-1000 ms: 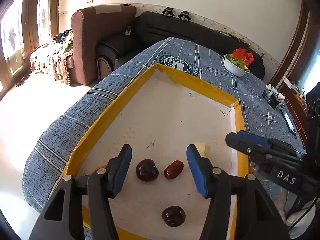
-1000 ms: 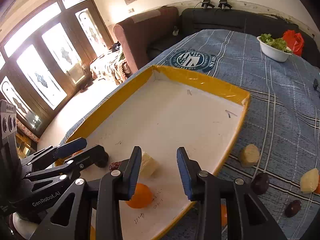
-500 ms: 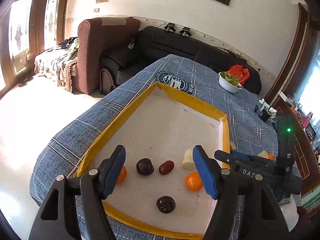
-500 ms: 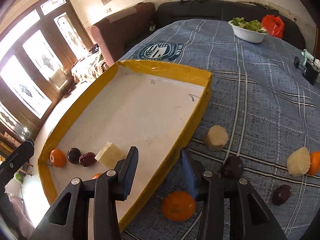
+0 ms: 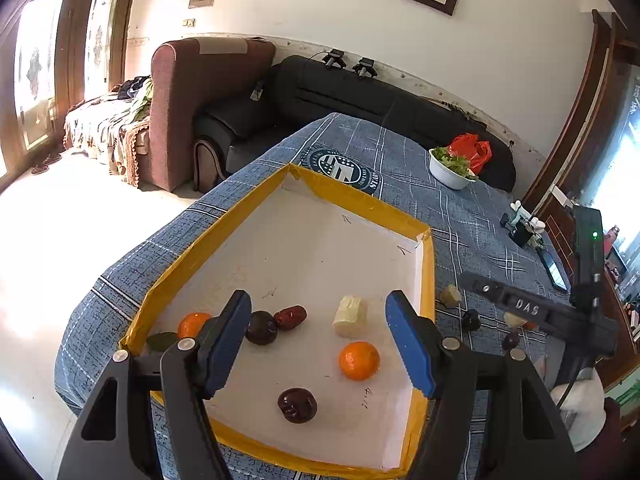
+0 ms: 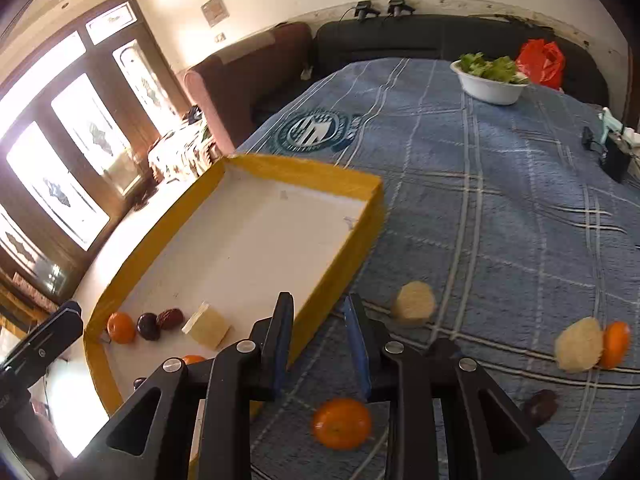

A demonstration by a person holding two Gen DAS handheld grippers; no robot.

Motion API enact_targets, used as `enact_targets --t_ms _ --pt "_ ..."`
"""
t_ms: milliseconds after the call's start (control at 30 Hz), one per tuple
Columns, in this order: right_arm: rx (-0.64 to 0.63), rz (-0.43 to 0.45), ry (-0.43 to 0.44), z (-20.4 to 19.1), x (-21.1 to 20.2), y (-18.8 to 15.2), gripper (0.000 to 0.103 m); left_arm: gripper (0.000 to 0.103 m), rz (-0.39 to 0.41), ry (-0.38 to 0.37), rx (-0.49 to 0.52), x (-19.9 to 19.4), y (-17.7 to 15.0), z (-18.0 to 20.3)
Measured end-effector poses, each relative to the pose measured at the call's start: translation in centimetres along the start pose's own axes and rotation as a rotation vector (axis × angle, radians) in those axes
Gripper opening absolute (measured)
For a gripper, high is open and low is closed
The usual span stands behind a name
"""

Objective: Organize fruits
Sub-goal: 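Grasp an orange with the left tool while the right tool grasps a round rice cake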

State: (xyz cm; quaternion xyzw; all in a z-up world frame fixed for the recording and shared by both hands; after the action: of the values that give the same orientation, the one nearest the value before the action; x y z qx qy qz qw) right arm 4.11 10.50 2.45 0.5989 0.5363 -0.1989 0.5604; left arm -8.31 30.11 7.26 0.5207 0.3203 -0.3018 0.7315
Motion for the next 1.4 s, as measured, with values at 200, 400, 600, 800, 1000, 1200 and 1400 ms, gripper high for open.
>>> enact_targets --t_ms 200,400,600,800,1000,1200,1400 --pt "0.06 0.021 -0.077 5.0 -1.8 0.4 0.03 0.069 -0.002 -0.027 0.046 0.4 -0.3 1.9" --pt "0.014 -0.07 -0.092 4.8 2.0 0.4 0.038 0.069 -0.012 -0.032 0.111 0.6 -0.8 3.9" --pt "-0.004 -0.124 -0.121 4.9 5.1 0.6 0.051 0.069 -0.018 -0.046 0.181 0.8 -1.4 6.1" --pt "-0.031 -0.099 -0.103 4.7 4.1 0.1 0.032 0.069 -0.049 -0.081 0.242 1.7 -2.2 8.8" --pt "0.017 0.024 -0.039 6.2 -1.9 -1.7 0.032 0.069 -0.101 -0.137 0.371 3.5 -4.0 13.2" --pt "0.072 0.087 0.023 8.8 -6.3 -5.7 0.032 0.069 -0.189 -0.12 0.501 7.8 -5.3 17.3" --pt "0.144 0.087 0.079 11.4 -7.0 -8.3 0.032 0.069 -0.288 -0.023 0.545 12.7 -5.2 18.0"
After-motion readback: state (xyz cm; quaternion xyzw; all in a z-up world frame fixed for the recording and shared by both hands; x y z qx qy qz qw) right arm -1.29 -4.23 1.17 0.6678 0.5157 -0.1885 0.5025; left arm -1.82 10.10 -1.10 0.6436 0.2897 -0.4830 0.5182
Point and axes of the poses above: each gripper's, at about its wrist camera, not at the fingertips, and x roughly the way its jaws point, z to its right, y to its top, the point moved 5 cm from there along x, roughly the way its jaws point, and after that the axes turned 12 degrees about -z, right-handed, at the moved point
